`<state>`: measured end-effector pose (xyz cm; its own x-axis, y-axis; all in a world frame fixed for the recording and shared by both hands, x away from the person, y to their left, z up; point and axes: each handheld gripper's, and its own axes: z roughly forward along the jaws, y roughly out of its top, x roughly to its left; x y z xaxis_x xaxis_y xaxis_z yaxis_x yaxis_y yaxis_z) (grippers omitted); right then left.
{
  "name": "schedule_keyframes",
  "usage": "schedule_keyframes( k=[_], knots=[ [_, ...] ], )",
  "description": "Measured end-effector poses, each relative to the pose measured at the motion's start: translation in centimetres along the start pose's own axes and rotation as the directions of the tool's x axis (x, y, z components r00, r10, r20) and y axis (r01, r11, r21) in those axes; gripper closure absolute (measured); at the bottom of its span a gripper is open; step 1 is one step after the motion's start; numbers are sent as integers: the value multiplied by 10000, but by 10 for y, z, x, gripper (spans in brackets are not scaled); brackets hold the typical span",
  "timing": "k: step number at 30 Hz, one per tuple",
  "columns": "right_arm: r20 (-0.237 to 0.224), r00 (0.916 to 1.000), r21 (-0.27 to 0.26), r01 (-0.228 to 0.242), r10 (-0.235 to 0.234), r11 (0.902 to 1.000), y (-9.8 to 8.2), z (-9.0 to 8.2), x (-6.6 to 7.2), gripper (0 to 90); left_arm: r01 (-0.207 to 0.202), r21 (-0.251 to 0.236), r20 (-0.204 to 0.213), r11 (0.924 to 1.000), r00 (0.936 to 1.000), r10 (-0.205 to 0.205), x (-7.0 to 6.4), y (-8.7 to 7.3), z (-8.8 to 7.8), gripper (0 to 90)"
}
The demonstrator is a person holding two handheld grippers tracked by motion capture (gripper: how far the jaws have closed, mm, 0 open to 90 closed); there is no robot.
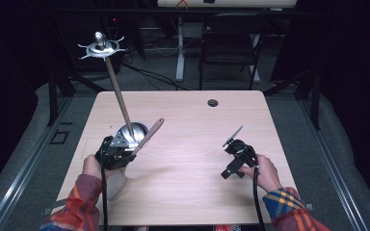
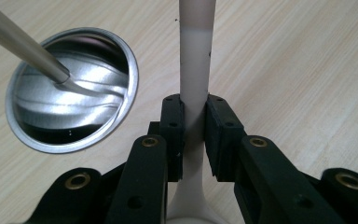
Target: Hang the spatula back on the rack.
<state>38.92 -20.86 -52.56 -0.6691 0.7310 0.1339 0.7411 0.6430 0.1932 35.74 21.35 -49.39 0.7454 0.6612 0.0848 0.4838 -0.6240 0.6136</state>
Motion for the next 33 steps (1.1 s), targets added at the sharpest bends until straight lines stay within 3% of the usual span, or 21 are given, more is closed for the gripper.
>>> schedule_keyframes(
  k=[1,3,9,13,14,16,17,20,27,33],
  knots=[
    [19,9999,191,149,-149,9997,1,-1,-1,0,96,-7,-167,10000,9998,-96,0,0,-2,785],
    [-39,10000,45,-85,85,10000,0,0,-1,0,220,-91,-470,9997,9986,-224,2,-1,-8,785],
    [-13,9999,11,-115,115,9999,-1,1,-1,0,424,-971,-1072,9944,9928,-528,4,-7,-30,785],
    [-23,9999,60,-149,149,9999,0,2,0,0,524,-1655,-1546,9848,9849,-784,3,-9,-44,786],
    [-34,9995,-144,-310,310,9994,-1,4,2,0,509,-1810,-1646,9822,9830,-813,3,-10,-48,786],
    [-13,9999,395,113,-112,9992,1,1,0,0,474,-2094,-1822,9767,9795,-866,1,-11,-53,786],
    [10,10000,172,-56,56,9998,1,4,0,0,439,-2218,-1892,9741,9781,-872,1,-12,-55,786],
    [-10,9998,32,-176,176,9998,0,6,1,0,514,-2579,-1949,9648,9753,-1041,0,-14,-60,786],
    [-56,9999,144,-90,90,9999,0,4,0,0,875,-2956,-1662,9513,9759,-1414,6,-18,-66,786],
    [24,10000,168,-44,44,9998,1,4,0,0,1037,-3340,-1698,9368,9710,-1681,9,-19,-74,786]
  ],
)
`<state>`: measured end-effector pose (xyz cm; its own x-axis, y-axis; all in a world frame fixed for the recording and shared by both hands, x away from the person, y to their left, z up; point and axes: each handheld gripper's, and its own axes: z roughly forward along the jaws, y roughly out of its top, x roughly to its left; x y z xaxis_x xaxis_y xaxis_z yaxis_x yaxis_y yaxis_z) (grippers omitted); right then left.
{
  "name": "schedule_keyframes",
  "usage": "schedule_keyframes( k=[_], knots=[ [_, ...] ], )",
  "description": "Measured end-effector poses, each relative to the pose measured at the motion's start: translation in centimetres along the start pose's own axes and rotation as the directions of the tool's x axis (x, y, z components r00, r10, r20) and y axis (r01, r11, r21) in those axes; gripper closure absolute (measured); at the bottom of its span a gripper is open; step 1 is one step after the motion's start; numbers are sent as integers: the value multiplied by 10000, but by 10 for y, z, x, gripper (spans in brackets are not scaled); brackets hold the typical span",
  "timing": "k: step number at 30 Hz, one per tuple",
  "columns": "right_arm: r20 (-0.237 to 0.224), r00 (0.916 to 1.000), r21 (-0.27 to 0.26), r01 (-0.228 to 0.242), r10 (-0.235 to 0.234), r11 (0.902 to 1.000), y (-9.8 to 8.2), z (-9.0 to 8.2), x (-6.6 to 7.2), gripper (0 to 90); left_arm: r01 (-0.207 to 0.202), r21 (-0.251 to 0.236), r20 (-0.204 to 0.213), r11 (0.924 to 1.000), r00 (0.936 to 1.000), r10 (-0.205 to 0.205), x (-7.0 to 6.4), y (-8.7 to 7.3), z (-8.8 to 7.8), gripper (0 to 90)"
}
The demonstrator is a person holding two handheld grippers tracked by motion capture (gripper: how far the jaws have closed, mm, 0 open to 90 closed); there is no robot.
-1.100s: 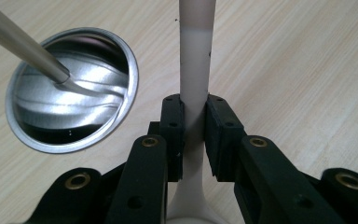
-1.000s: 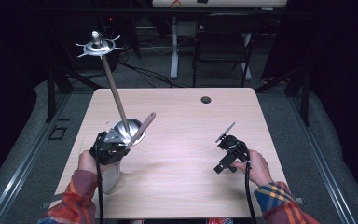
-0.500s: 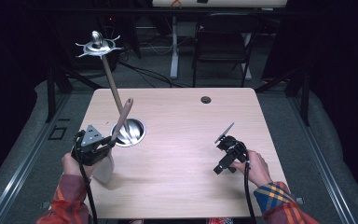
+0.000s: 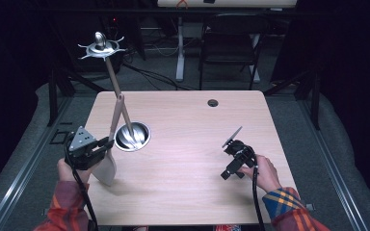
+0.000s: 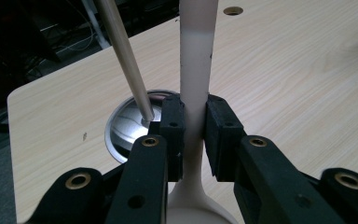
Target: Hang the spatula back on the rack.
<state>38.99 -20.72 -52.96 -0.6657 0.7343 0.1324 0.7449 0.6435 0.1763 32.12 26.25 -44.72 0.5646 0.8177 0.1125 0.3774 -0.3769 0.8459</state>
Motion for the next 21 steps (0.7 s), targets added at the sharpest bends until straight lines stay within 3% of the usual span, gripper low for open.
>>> schedule_keyframes(
  k=[21],
  knots=[
    [-90,10000,34,-23,23,10000,0,0,0,0,712,-512,-361,9961,9967,-731,18,-5,-10,786]
  ],
)
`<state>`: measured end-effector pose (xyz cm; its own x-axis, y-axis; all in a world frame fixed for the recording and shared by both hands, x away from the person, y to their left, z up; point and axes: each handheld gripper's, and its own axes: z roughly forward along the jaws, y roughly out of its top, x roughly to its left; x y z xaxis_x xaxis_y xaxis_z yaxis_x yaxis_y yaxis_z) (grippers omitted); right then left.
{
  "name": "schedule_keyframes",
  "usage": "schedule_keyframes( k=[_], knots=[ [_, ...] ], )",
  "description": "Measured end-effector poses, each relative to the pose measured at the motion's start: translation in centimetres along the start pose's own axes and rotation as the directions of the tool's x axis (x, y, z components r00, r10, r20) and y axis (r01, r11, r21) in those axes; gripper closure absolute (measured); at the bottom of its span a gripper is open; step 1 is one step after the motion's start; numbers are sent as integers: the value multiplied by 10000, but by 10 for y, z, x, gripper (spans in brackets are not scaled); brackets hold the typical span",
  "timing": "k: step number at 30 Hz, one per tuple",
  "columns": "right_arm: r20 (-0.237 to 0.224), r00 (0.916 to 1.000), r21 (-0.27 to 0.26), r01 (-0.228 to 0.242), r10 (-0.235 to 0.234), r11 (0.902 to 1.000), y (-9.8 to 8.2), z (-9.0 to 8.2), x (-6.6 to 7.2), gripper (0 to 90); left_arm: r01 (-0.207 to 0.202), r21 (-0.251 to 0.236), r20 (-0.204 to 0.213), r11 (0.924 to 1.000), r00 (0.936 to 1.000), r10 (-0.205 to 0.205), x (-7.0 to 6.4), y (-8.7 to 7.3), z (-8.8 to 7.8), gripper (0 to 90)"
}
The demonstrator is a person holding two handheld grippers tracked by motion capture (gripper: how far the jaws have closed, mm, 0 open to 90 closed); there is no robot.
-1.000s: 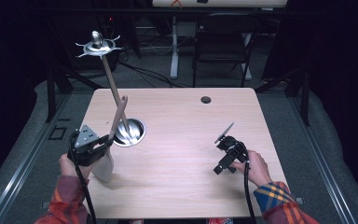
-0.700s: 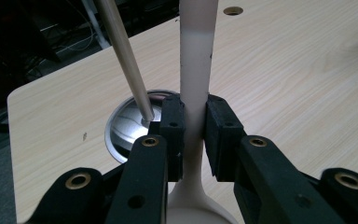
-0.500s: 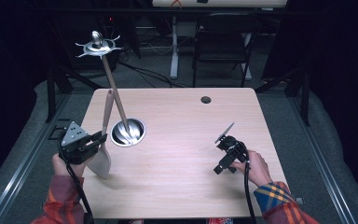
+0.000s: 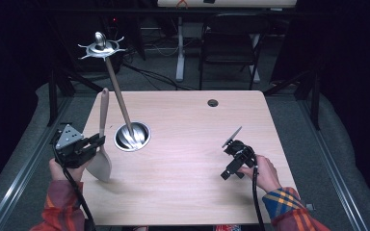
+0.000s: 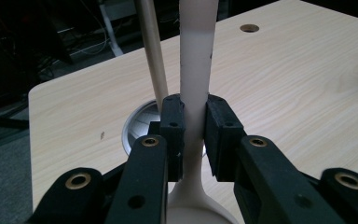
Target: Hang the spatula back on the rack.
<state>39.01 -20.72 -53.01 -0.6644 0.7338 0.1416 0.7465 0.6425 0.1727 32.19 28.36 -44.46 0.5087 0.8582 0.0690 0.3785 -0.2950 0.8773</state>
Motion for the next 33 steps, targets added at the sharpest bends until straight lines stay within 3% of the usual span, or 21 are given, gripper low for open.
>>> schedule_keyframes(
  k=[13,15,16,19,33],
  knots=[
    [24,10000,14,0,0,10000,0,0,0,0,254,-214,-305,9994,9992,-260,12,1,-5,786],
    [47,9998,230,170,-171,9996,1,-1,-1,0,331,-293,-370,9990,9987,-341,14,1,-7,786],
    [23,10000,8,-5,5,10000,0,0,0,0,371,-330,-410,9988,9984,-384,16,1,-7,786],
    [36,10000,48,-6,6,10000,0,0,0,0,486,-431,-469,9979,9976,-506,19,2,-8,786],
    [23,10000,203,36,-37,9998,1,-1,0,1,671,-766,-552,9948,9959,-714,31,10,-12,786]
  ],
)
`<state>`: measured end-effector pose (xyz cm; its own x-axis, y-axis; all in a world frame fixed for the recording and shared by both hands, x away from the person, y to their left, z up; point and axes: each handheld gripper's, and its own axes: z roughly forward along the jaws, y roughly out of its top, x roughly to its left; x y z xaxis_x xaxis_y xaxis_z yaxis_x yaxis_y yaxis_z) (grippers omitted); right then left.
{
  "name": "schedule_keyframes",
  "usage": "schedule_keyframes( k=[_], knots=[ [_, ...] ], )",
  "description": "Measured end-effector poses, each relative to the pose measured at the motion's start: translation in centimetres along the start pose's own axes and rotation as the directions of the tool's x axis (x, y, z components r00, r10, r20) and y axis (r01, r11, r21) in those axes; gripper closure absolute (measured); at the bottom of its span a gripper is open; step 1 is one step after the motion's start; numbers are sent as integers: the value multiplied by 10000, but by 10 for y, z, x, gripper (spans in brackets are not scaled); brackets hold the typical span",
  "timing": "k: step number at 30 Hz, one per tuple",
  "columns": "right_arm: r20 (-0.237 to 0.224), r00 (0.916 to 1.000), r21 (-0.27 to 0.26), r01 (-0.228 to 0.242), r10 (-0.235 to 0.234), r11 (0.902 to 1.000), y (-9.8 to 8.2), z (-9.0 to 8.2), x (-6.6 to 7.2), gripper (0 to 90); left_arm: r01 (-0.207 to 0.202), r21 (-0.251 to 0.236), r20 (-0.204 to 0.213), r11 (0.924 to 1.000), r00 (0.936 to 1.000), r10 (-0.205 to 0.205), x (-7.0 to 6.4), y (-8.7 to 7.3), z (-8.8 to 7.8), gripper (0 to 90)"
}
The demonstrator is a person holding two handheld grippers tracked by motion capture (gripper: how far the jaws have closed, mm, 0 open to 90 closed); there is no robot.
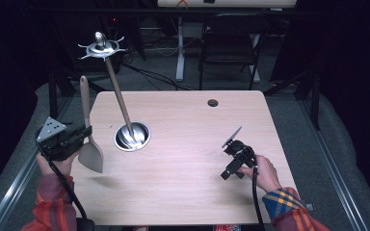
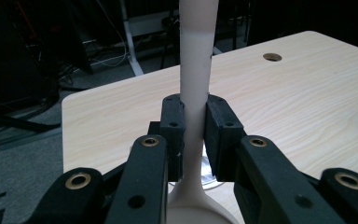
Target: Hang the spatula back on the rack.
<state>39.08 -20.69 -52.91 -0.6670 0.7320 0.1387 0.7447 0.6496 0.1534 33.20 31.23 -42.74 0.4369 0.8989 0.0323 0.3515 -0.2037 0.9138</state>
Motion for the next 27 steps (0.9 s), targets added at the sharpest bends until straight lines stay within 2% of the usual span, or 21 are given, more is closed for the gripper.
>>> schedule_keyframes(
  k=[3,6,9,13,27],
  knots=[
    [-30,9999,-164,-128,127,9998,-1,1,1,1,35,-164,18,9999,10000,-35,2,3,-1,786],
    [-3,10000,1,18,-18,10000,0,0,0,1,68,-249,72,9997,10000,-67,4,7,-2,786],
    [50,10000,-203,-63,64,9998,-1,1,0,1,141,-301,181,9994,9997,-135,7,10,-3,786],
    [61,10000,-208,-74,76,9998,-1,1,0,0,273,-385,274,9989,9993,-262,12,13,-3,786],
    [55,9999,-205,-113,114,9997,-1,1,0,0,243,-581,392,9980,9990,-221,18,30,4,786]
  ],
)
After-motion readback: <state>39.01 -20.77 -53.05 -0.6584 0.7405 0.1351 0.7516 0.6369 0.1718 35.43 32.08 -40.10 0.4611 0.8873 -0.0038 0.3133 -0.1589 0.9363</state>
